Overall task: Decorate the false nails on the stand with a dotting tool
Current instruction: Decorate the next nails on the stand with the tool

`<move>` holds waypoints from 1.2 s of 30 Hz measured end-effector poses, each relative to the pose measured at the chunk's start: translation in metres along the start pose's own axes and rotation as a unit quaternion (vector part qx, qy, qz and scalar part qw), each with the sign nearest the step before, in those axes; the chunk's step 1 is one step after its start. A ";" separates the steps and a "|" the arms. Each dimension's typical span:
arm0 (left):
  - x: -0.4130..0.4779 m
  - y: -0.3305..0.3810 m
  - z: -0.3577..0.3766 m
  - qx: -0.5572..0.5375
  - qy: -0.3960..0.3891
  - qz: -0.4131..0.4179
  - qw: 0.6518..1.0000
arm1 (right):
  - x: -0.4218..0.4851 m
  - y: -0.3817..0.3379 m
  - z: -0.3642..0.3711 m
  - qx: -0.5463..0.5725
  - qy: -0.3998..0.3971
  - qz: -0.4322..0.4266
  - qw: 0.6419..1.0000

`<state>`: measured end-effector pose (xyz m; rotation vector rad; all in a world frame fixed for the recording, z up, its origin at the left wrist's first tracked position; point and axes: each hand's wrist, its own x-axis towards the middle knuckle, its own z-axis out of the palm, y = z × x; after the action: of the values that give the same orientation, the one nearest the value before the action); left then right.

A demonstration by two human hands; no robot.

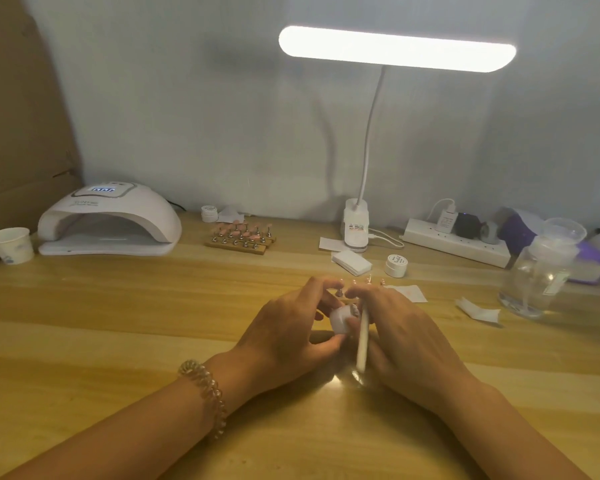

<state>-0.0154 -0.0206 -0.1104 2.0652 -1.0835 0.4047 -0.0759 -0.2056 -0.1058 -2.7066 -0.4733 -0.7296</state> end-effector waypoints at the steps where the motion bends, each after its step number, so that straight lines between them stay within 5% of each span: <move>1: 0.000 0.002 0.001 -0.009 0.003 0.000 1.000 | -0.001 0.000 0.000 -0.011 0.014 -0.001 1.000; 7: 0.000 0.004 0.003 -0.014 0.000 0.010 1.000 | 0.001 -0.009 0.002 -0.066 0.056 0.040 0.995; 14: 0.004 0.002 0.003 -0.075 0.015 -0.021 0.997 | -0.005 0.003 -0.007 0.006 -0.007 0.051 0.999; 21: 0.002 0.002 0.004 -0.021 0.031 0.019 0.999 | -0.003 -0.005 0.000 -0.055 0.029 0.096 0.993; 27: 0.006 0.001 0.001 -0.094 0.035 -0.033 0.994 | -0.004 0.004 -0.002 0.032 0.012 0.070 0.997; 36: 0.001 0.006 0.005 -0.028 0.015 0.027 0.999 | -0.003 0.001 -0.002 0.063 0.000 0.095 0.993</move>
<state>-0.0200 -0.0270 -0.1102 1.9790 -1.1219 0.4250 -0.0791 -0.2078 -0.1063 -2.5879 -0.2484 -0.6268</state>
